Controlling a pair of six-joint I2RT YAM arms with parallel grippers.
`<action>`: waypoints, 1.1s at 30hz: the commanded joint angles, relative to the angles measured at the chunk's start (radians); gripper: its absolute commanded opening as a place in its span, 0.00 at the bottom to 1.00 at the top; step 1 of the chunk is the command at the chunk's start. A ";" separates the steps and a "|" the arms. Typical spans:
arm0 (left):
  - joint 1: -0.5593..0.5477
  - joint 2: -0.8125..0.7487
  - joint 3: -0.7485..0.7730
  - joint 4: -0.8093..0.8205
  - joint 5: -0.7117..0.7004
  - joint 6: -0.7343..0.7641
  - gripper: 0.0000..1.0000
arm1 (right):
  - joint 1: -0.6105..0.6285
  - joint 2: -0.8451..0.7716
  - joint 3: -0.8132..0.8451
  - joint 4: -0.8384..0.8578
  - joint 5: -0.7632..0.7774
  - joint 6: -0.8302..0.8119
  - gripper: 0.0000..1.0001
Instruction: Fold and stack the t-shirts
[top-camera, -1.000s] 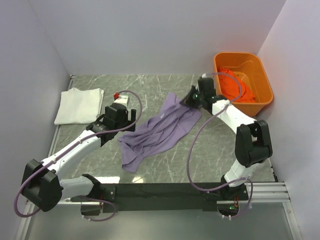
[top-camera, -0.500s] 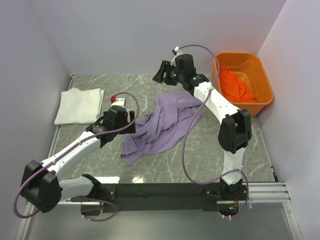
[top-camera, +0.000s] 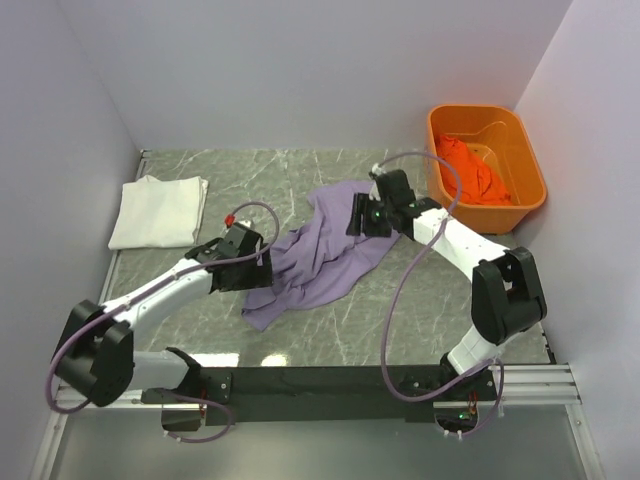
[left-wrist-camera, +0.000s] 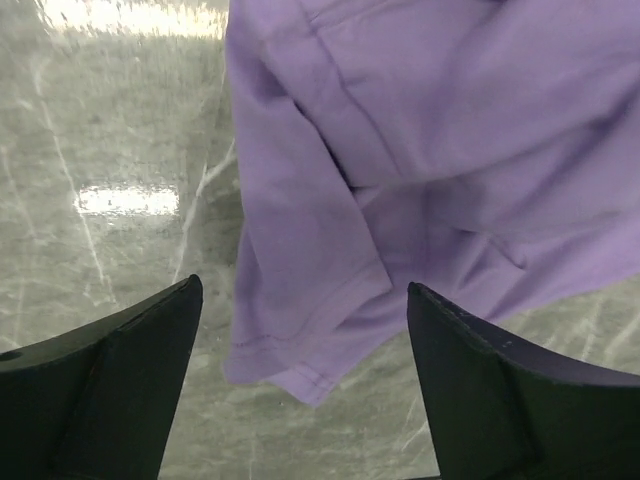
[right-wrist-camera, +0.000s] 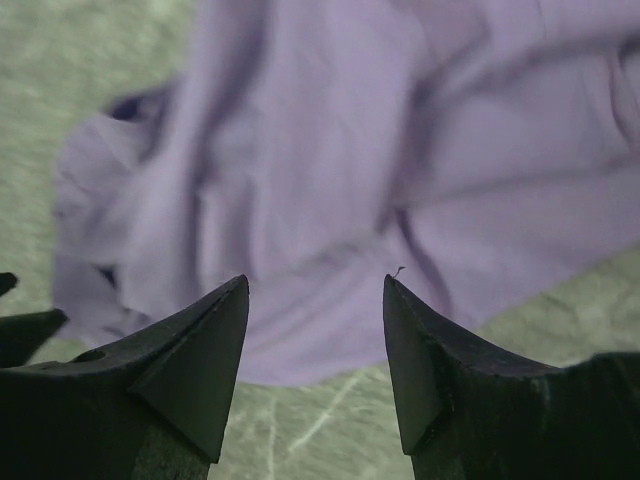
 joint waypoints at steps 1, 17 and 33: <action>-0.003 0.063 0.003 0.027 0.022 -0.043 0.88 | -0.051 -0.022 -0.080 0.006 0.040 0.027 0.63; -0.003 0.275 0.068 0.052 0.033 -0.025 0.55 | -0.102 0.050 -0.204 -0.008 -0.060 0.081 0.67; 0.092 0.076 0.100 0.011 -0.001 -0.028 0.01 | -0.093 0.155 -0.163 -0.027 -0.164 0.078 0.28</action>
